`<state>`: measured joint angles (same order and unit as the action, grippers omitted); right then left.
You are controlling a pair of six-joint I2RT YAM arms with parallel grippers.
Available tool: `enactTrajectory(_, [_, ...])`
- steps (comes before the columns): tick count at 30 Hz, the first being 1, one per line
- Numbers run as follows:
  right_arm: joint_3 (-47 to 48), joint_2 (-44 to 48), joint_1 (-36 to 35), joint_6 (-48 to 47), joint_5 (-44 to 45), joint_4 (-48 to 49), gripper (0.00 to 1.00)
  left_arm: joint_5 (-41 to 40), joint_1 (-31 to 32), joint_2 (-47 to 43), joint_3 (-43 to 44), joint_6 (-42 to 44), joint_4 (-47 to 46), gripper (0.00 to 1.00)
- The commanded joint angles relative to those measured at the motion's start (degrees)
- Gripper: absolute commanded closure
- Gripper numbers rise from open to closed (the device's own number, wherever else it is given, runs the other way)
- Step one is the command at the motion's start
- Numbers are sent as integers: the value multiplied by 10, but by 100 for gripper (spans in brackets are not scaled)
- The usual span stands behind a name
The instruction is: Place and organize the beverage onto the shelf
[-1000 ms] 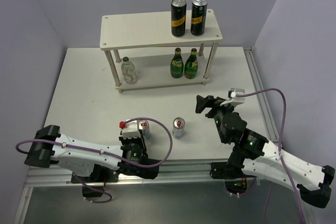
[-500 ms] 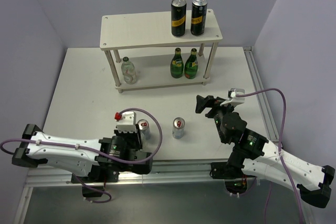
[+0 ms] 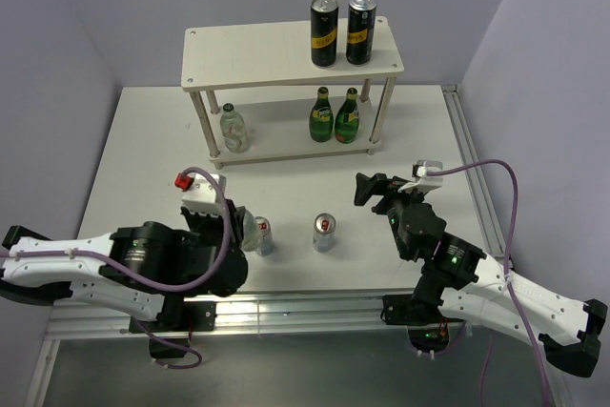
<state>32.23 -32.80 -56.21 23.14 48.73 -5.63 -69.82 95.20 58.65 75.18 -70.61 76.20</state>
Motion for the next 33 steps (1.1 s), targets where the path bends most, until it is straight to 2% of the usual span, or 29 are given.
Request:
enactTrajectory(1, [-2,-3,2,2,18,7,0,-107,-10,-32,40,204,-177,100])
enactTrajectory(3, [-2,-4,1,1,21,9,0,-103,-19,-59,11,313,-286,100])
enactTrajectory(4, [-1,-4,1,1,21,10,0,-97,-35,-70,-7,440,-366,100])
enactTrajectory(5, [-2,-4,1,1,20,11,0,-71,-44,-92,-48,505,-509,100])
enactTrajectory(7, [-2,-4,2,-1,20,12,0,-28,-91,-111,-80,626,-638,100])
enactTrajectory(8, [-1,-4,2,-1,22,12,0,4,-111,-109,-82,629,-660,100])
enactTrajectory(9, [-1,-3,1,-1,23,12,0,56,-161,-104,-75,629,-664,100])
enactTrajectory(12, [-2,-3,2,-2,25,12,0,137,-264,-53,-49,622,-663,100])
enactTrajectory(16, [-2,-1,2,-2,29,12,0,189,-324,4,-41,659,-731,100])
enactTrajectory(21, [-2,-1,1,-3,33,12,0,301,-440,62,-25,632,-757,100])
enactTrajectory(27, [-5,-2,3,-6,37,18,0,381,-526,123,-51,612,-845,100])
enactTrajectory(33, [-2,-13,4,-10,37,23,0,438,-580,181,-58,580,-902,100])
